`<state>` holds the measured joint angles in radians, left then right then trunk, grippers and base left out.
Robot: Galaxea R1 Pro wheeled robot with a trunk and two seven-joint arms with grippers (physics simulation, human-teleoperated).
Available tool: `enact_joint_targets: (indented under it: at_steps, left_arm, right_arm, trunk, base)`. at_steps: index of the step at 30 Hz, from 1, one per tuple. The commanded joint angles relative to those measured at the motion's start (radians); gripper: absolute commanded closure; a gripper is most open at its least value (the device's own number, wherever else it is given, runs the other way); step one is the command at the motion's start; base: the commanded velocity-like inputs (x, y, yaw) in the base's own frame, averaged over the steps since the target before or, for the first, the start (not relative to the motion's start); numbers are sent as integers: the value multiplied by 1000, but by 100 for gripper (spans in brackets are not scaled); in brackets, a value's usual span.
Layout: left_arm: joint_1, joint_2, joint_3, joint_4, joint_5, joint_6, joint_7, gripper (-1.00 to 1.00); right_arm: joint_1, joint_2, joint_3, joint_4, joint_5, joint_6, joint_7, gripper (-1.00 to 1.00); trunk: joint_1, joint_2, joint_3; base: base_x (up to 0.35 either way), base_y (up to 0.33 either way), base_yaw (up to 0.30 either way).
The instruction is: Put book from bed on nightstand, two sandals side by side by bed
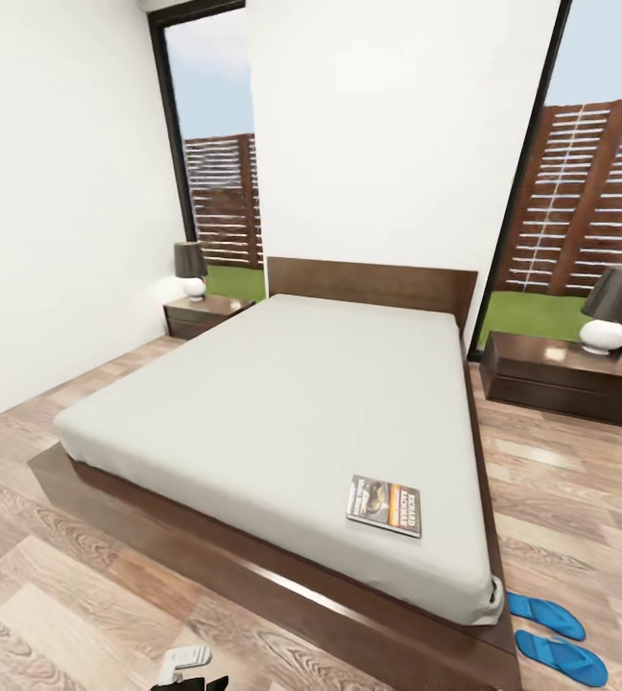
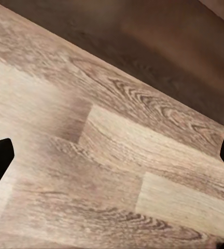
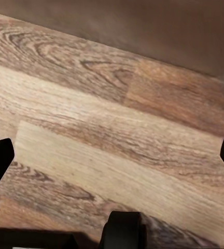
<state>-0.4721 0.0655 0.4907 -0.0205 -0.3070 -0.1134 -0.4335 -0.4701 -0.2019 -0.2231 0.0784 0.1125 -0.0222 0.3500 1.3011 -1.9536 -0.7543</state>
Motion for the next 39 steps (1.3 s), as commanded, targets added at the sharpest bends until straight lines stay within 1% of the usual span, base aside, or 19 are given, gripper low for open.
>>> enact_joint_targets:
  at_steps: [1,7,14,32,39]
  left_arm:
    - [0,0,8,1,-11,-5,-2,-100]
    - [0,0,8,1,-11,-5,-2,-100]
    - [0,0,8,1,-11,-5,-2,-100]
    - [0,0,8,1,-11,-5,-2,-100]
    - [0,0,8,1,-11,-5,-2,-100]
  right_arm:
    - [-2,-1,-9,3,10,-2,1,-100]
    - [-2,-1,-9,3,10,-2,1,-100]
    - [-2,-1,-9,3,10,-2,1,-100]
    - [-2,-1,-9,3,10,-2,1,-100]
    - [-2,-1,-9,3,11,-2,1,-100]
  trunk:
    - [0,0,-1]
    - [0,0,-1]
    - [0,0,-1]
    - [0,0,-1]
    - [0,0,-1]
  base:
    - [0,0,-300]
    - [11,1,-300]
    - [148,57,-300]
    - [5,2,-300]
    - [0,0,-100]
